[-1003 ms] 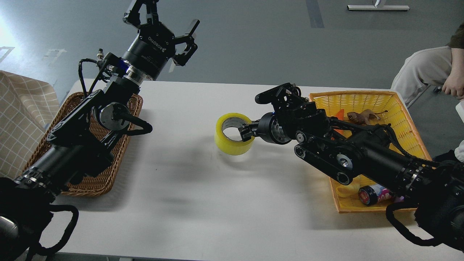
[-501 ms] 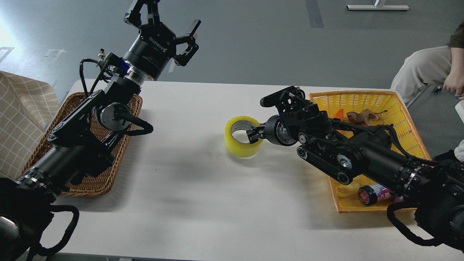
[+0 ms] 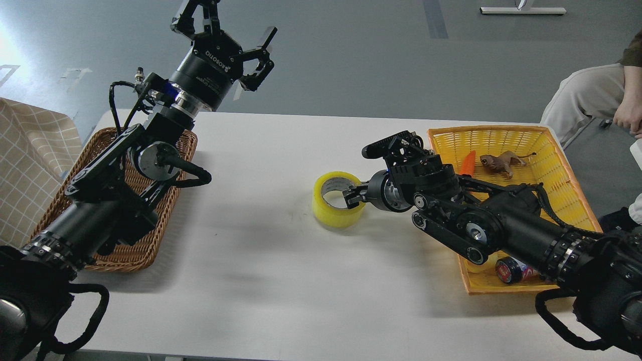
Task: Place and transfer tape with both arms
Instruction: 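Set the tape roll on the table and open the right gripper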
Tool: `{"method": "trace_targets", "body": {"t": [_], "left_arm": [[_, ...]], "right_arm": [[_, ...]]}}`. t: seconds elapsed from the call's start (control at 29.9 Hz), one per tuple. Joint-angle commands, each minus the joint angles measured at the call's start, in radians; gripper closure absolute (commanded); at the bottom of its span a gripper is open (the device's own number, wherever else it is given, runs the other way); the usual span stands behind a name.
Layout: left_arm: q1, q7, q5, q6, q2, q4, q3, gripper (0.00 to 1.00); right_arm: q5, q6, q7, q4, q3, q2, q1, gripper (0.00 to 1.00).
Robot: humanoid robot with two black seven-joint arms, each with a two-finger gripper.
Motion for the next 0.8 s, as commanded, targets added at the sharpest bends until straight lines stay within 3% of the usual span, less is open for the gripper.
{"method": "trace_targets", "body": {"t": [0.0, 0.2, 0.43, 0.53, 0.57, 0.6, 0.77], "left_arm": [[0.0, 0.0, 0.0, 0.0, 0.0, 0.0, 0.0, 0.02], [0.0, 0.0, 0.0, 0.0, 0.001, 0.0, 0.0, 0.02], [0.0, -0.002, 0.0, 0.0, 0.003, 0.002, 0.0, 0.02], [0.0, 0.0, 0.0, 0.0, 0.005, 0.002, 0.0, 0.02], [0.0, 0.0, 0.0, 0.0, 0.006, 0.002, 0.0, 0.02], [0.0, 0.0, 0.0, 0.0, 0.006, 0.002, 0.0, 0.02], [0.0, 0.0, 0.0, 0.0, 0.006, 0.002, 0.0, 0.02]], "right_arm": [[0.0, 0.0, 0.0, 0.0, 0.0, 0.0, -0.004, 0.93], [0.0, 0.0, 0.0, 0.0, 0.0, 0.0, -0.01, 0.79], [0.002, 0.0, 0.0, 0.0, 0.0, 0.0, -0.015, 0.56], [0.005, 0.0, 0.001, 0.003, 0.003, 0.0, -0.019, 0.27], [0.005, 0.0, 0.001, 0.006, 0.004, 0.0, -0.021, 0.13], [0.006, 0.0, 0.001, 0.008, 0.007, 0.0, -0.021, 0.08], [0.006, 0.0, 0.0, 0.02, 0.011, 0.0, -0.016, 0.04]]}}
